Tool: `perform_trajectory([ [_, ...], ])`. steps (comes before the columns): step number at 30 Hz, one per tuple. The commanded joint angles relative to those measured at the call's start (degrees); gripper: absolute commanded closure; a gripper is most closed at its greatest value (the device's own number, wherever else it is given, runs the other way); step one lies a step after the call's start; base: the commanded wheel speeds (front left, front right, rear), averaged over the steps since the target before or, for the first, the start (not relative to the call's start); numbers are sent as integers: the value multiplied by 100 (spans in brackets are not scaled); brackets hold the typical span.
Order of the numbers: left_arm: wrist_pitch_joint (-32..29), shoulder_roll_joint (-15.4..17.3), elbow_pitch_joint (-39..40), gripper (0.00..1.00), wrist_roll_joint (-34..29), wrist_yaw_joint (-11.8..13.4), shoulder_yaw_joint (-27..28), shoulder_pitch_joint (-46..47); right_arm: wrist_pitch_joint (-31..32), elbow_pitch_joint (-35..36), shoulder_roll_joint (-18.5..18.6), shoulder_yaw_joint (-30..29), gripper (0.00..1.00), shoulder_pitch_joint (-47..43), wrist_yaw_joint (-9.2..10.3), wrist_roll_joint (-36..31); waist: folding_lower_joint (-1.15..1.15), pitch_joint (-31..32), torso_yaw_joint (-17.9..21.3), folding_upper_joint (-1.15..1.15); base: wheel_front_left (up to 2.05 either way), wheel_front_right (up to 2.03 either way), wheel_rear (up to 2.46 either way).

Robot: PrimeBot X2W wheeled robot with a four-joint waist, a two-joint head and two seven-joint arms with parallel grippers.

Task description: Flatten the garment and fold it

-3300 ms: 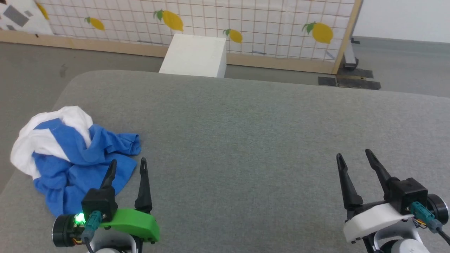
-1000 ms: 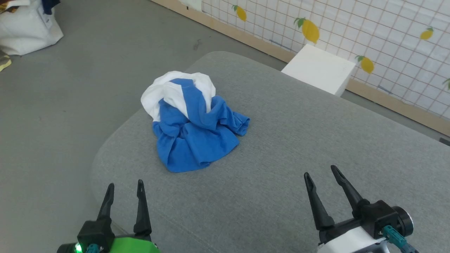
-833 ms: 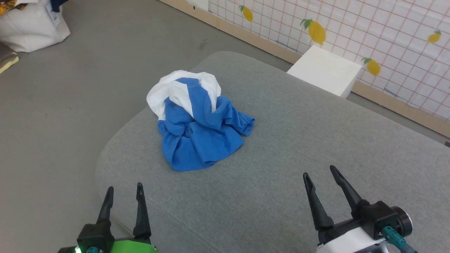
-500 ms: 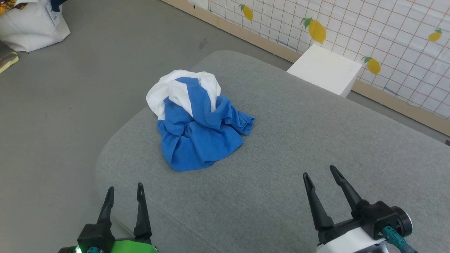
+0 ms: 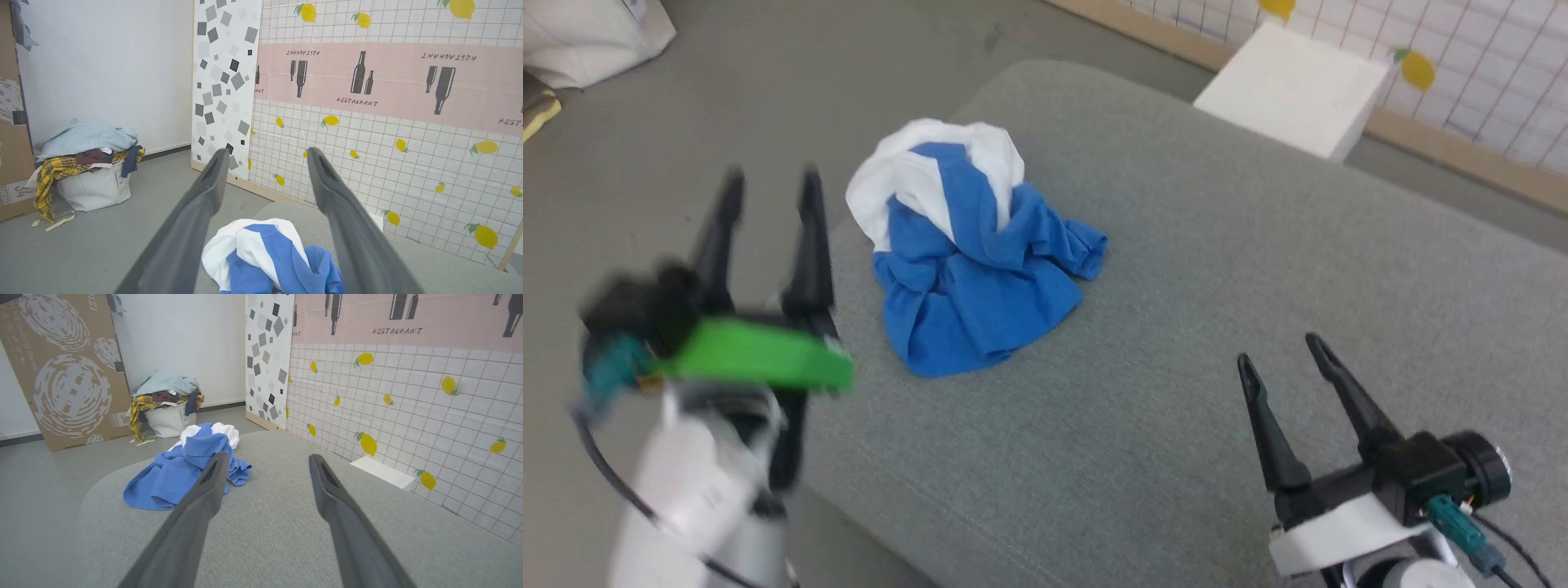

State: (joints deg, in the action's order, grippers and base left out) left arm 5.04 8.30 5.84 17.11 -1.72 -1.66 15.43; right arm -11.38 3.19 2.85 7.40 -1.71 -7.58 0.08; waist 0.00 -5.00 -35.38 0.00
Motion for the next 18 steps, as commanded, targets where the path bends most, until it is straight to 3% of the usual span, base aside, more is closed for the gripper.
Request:
perform_trajectory([
  [1,-166,111,-29,0,129,-78,67,370,83,134,3,9,0,139,9,-98,0,-480,200,0,0,0,0],
  [9,-1097,744,-962,0,546,-332,235,2001,518,785,8,40,0,535,9,-578,0,-1484,648,0,0,0,0],
  [18,-2077,1148,-2326,0,792,-440,78,2830,656,1085,78,44,0,816,9,-652,0,-2082,1086,0,0,0,0],
])
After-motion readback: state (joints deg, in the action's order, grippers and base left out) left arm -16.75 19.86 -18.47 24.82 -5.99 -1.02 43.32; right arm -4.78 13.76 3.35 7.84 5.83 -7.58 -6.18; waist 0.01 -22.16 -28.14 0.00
